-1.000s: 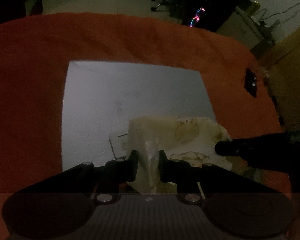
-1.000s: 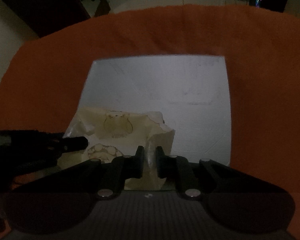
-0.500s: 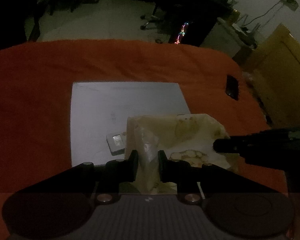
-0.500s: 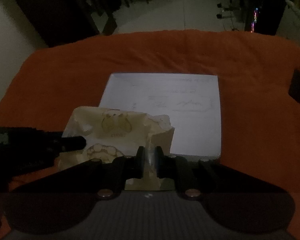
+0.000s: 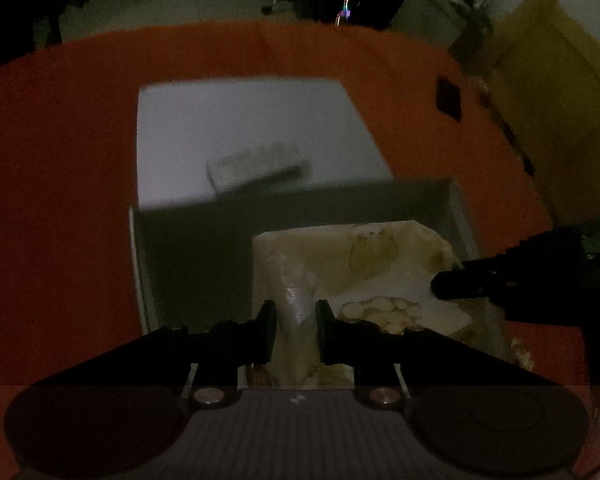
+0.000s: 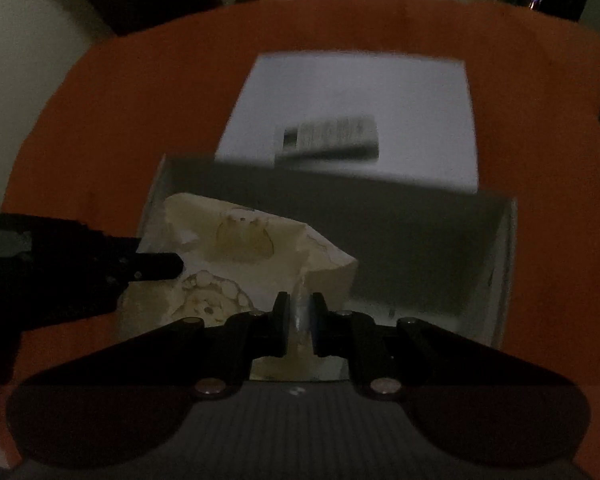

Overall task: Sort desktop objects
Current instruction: 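Carry the paper bag into the box and open the right tool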

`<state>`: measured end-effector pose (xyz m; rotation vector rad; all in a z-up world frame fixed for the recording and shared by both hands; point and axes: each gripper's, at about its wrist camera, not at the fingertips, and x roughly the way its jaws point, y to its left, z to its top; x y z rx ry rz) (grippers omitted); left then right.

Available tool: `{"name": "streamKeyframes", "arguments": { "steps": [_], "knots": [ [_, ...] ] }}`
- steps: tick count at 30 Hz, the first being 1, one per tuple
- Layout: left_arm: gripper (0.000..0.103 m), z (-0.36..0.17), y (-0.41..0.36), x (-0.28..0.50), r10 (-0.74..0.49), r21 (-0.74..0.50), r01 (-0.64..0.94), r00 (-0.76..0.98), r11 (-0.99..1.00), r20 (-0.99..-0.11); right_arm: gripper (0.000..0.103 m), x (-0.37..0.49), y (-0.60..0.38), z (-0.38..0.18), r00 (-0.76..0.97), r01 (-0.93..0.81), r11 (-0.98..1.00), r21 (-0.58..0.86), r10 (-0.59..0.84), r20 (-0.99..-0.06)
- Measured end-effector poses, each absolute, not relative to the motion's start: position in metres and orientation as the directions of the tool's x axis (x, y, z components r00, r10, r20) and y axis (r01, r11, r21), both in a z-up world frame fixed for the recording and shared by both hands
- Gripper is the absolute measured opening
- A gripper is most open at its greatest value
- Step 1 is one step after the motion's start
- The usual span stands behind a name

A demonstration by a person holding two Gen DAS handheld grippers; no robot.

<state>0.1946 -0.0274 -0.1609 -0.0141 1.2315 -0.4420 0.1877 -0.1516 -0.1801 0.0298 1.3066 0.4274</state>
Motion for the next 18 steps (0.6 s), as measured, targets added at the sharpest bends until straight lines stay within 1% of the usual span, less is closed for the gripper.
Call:
{"name": "streamKeyframes", "arguments": {
  "steps": [3,7,11,18],
  "knots": [
    [0.017,-0.179,-0.033,0.176,-0.325,-0.237,0.357,0.209,0.903,-0.922,0.012,0.175,-0.15,-0.204,0.131,-0.271,0.927,0.26,0.303,-0.944],
    [0.017,-0.205,-0.036,0.161,-0.304,-0.23,0.363,0.16,0.903,-0.939,0.012,0.158,-0.146,-0.226,0.083,-0.281,0.928,0.244,0.276,-0.957],
    [0.017,-0.224,-0.037,0.152,-0.277,-0.213,0.369,0.128,0.905,-0.952,0.012,0.151,-0.143,-0.241,0.057,-0.292,0.927,0.237,0.264,-0.963],
    [0.017,-0.236,-0.042,0.148,-0.244,-0.181,0.378,0.127,0.908,-0.961,0.012,0.142,-0.137,-0.251,0.047,-0.309,0.928,0.21,0.236,-0.971]
  ]
}}
